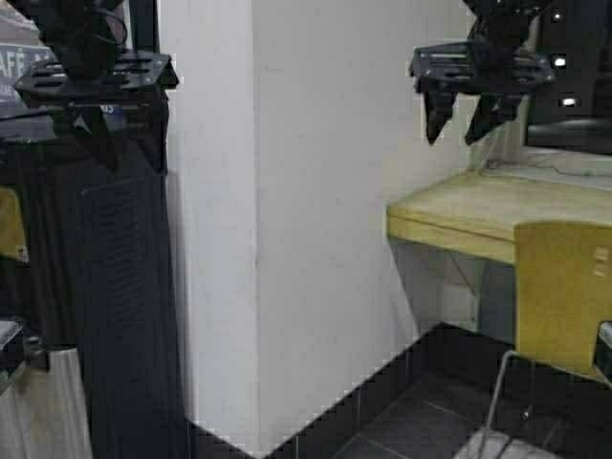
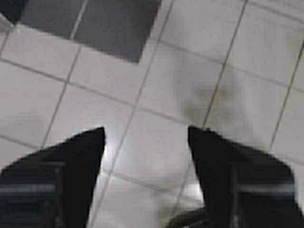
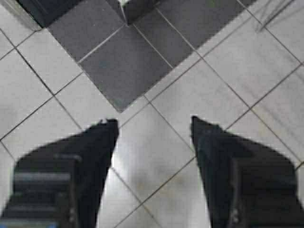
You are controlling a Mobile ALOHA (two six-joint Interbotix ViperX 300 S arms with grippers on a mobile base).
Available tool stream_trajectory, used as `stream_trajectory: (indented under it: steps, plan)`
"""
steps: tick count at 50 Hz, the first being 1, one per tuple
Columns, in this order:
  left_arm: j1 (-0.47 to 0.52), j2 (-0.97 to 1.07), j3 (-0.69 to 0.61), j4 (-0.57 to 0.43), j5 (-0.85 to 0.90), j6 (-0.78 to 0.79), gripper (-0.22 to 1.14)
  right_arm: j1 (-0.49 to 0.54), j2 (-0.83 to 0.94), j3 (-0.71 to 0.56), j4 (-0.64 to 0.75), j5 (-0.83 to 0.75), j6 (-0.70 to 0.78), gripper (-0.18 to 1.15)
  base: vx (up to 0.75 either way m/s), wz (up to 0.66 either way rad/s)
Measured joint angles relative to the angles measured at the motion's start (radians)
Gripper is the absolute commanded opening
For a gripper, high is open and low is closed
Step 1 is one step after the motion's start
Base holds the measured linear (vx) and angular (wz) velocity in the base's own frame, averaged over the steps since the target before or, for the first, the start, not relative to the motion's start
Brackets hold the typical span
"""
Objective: Push the chairs under the table
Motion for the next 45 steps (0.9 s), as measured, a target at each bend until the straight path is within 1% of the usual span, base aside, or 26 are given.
stream_trajectory:
  steps: [8,26,32,45]
  plan:
    - [0.003,0.014,-0.002,-0.008,-0.002,-0.008,0.89,0.012,-0.029,-0.006,0.000,0.003,0.002,0.85,-0.43,-0.05]
    - [0.002,0.038,-0.017,-0.020,0.008,-0.018,0.89,-0.008,-0.031,-0.008,-0.002,0.015,-0.002,0.85,-0.38,-0.04]
    - [0.002,0.035,-0.025,-0.020,0.009,-0.018,0.89,0.005,-0.040,-0.009,-0.002,0.021,-0.003,0.85,-0.35,-0.05]
    - [0.003,0.009,-0.026,-0.020,0.009,-0.020,0.89,-0.008,-0.044,-0.009,-0.002,0.025,-0.005,0.85,-0.31,-0.19]
